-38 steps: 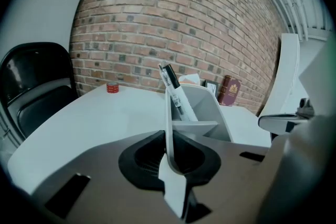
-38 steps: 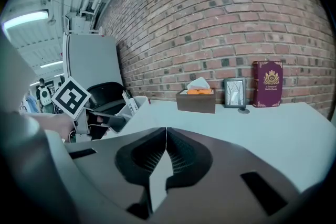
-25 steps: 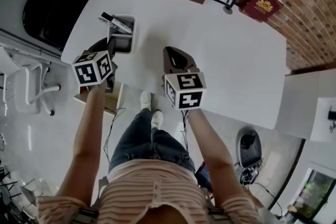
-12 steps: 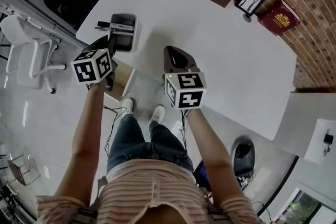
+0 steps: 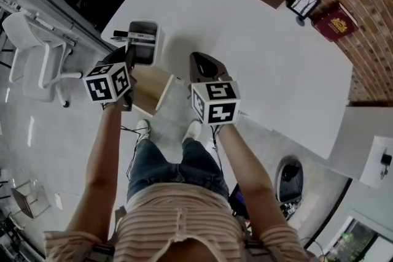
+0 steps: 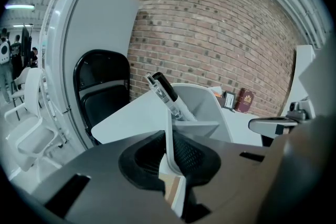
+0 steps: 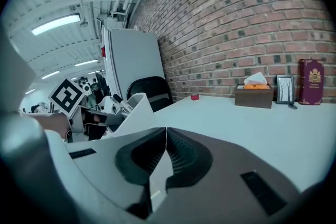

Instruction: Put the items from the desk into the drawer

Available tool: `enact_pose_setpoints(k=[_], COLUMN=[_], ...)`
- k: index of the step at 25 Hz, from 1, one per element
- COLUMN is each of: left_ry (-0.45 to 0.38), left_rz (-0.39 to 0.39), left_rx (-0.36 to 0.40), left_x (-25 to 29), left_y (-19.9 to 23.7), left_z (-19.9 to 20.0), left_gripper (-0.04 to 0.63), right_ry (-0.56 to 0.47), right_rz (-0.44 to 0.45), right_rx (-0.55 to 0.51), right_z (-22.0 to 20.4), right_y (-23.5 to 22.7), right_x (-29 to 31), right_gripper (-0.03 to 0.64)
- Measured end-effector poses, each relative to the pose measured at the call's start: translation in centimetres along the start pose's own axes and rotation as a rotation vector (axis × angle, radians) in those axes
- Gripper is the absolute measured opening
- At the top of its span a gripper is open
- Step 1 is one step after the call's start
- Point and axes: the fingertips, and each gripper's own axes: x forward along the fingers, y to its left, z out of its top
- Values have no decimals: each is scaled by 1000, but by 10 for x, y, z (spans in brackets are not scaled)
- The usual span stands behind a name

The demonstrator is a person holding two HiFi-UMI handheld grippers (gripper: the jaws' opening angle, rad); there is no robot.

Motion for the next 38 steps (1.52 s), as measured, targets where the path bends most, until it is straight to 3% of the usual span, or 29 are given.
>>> enact_pose_setpoints(k=[17,28,38], left_ry=[109,187,257], left_rz=[-87,-171,-228], left_rx=[41,93,124], left_x=[-35,-26,-13], left_y=[141,185,183], left_z=[-49,-93,-148], left_gripper=[41,41,41], right_ry=[77,143,203], right_rz=[-46,-129,-199], right_rx=[57,118,186], right_z=[-42,-97,-156], right_y=[143,182,185], right_x=[82,110,104], right_gripper=[17,17,17])
